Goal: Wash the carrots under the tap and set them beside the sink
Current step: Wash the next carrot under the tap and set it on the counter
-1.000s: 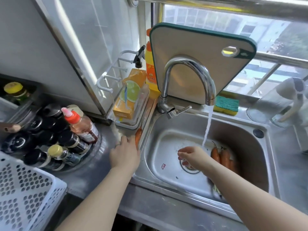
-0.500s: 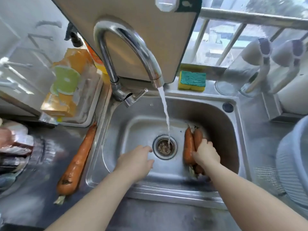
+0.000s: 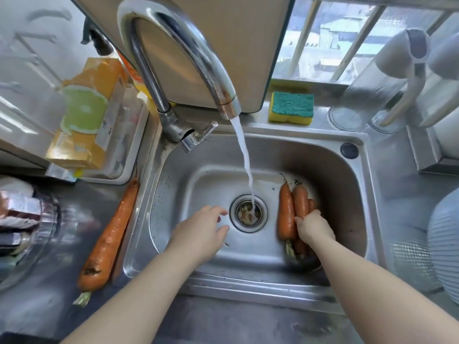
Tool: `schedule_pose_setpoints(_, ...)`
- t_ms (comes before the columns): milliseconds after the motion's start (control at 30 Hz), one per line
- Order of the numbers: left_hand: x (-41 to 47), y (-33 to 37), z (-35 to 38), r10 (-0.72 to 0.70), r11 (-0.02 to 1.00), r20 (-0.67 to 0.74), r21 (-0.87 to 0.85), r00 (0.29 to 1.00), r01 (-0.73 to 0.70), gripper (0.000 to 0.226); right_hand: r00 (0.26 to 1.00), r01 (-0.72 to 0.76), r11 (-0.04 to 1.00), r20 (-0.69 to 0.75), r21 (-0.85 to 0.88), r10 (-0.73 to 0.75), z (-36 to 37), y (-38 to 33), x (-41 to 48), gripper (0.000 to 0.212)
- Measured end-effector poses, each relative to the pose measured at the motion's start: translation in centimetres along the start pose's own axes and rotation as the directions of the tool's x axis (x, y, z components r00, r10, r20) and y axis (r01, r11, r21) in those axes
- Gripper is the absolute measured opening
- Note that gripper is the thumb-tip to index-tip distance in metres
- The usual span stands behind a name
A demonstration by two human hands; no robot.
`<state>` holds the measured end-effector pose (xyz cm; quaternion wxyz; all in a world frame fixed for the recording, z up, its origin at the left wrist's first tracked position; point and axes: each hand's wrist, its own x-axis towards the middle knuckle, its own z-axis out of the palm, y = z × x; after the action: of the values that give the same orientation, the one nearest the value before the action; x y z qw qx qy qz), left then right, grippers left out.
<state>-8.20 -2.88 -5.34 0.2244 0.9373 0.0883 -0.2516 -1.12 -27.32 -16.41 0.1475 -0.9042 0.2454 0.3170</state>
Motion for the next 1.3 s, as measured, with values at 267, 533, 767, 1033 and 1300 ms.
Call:
schedule_pose_setpoints(267,0.3,1.0,-0.4,-0.01,0.989,0.072,-0.15,0.997,0.021,0.035,0.972,0.224,0.953,0.017,0.204,-0.233,-5.2,-0.9,-2.7,0.043)
schedule_pose_setpoints(533,0.4,6.4,-2.1,-0.101,-0.054,0.365,-0.931,0.926,0.361,0.03,0.748,0.382,0.769,0.317,0.513,-0.583,-9.9,-2.6,-13.7,0.027)
schedule_pose_setpoints(767,2.9,9.1,-3.4,-0.167,-0.398,0.308,-0.89,0.936,0.222,0.024,0.761,0.648,0.756,0.065,-0.094,-0.645,-10.9,-5.2,-16.9,0.02)
schedule_pose_setpoints(1033,2.9,9.0,-4.2,-0.149,-0.421,0.258,-0.89,0.955,0.175,0.03,0.75,0.552,0.805,0.291,0.219,-0.594,-11.6,-7.2,-15.8,0.017)
schedule_pose_setpoints(1300,3.4,8.6,-4.5,-0.12,-0.407,0.244,-0.896,0.962,0.177,0.011,0.744,0.495,0.844,0.401,0.206,-0.534,-12.6,-8.5,-16.2,0.016)
